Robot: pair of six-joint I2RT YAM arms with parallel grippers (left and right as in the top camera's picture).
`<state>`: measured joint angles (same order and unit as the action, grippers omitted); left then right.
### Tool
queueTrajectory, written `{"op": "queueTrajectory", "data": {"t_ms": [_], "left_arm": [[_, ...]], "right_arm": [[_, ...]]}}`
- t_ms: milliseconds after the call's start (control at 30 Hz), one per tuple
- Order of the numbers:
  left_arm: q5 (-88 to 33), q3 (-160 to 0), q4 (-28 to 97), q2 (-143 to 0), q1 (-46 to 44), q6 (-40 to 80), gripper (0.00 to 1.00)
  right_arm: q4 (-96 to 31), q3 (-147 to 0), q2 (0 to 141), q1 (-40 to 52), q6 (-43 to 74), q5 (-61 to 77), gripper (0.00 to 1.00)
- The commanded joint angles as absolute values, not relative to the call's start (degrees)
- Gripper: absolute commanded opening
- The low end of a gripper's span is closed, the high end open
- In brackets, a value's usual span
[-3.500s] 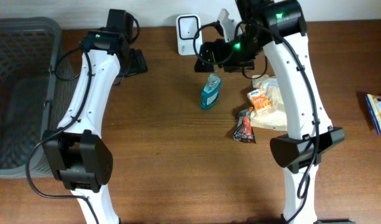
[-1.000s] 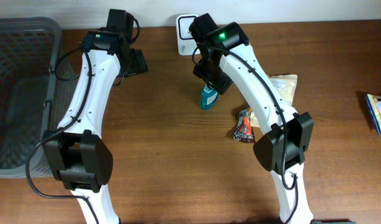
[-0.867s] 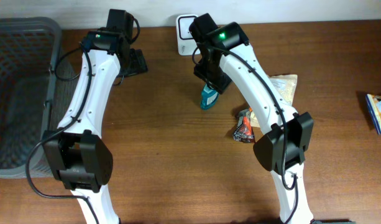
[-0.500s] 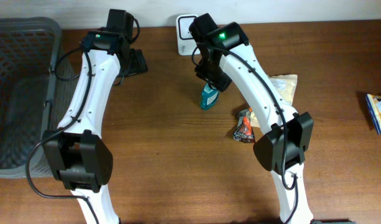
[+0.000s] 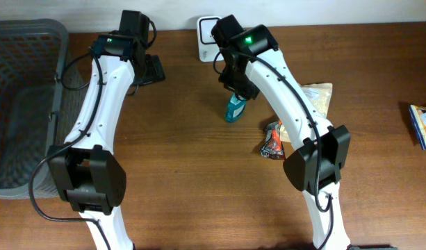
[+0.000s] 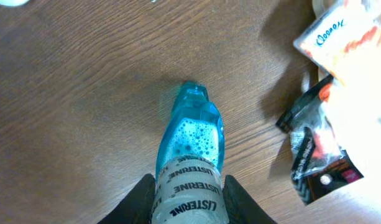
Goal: Scan the item barcode
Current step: 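Hold the bottle in front of the white scanner with the right gripper, then lower the bottle upright onto the table center and release it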
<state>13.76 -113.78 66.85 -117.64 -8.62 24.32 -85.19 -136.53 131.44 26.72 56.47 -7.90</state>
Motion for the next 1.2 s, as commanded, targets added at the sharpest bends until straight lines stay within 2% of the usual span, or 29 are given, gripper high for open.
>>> {"op": "queueTrajectory", "data": {"t_ms": [0,67,100,167,400,600,833,1033,1167], "left_arm": [[13.96,-113.49,66.94,-118.54,-8.95,25.04,0.99],[13.96,-113.49,66.94,-118.54,-8.95,25.04,0.99],[13.96,-113.49,66.94,-118.54,-8.95,25.04,0.99],[13.96,-113.49,66.96,-118.54,-8.95,25.04,0.99],[13.96,-113.49,66.96,-118.54,-8.95,25.04,0.99],[13.96,-113.49,66.96,-118.56,-8.95,25.04,0.99],[13.96,-113.49,66.94,-118.54,-8.95,25.04,0.99],[13.96,-113.49,66.94,-118.54,-8.95,25.04,0.99],[13.96,-113.49,66.94,-118.54,-8.95,25.04,0.99]], "right_arm": [[-85.19,-136.18,131.83,26.87,48.05,-13.15,0.30],[-84.95,-136.18,131.83,26.87,41.80,-14.50,0.29],[-84.60,-136.20,131.83,26.87,38.37,-14.94,0.25],[-84.25,-136.46,131.83,26.87,31.05,-15.64,0.23],[-81.58,-136.86,131.83,26.87,6.92,-15.64,0.24],[-79.37,-137.27,131.83,26.92,-12.78,-7.68,0.23],[-80.68,-141.16,131.83,26.89,-25.36,-5.78,0.23],[-84.07,-144.18,131.83,26.70,-35.29,2.15,0.23],[-85.93,-144.64,131.81,24.77,-40.62,12.47,0.23]]}}
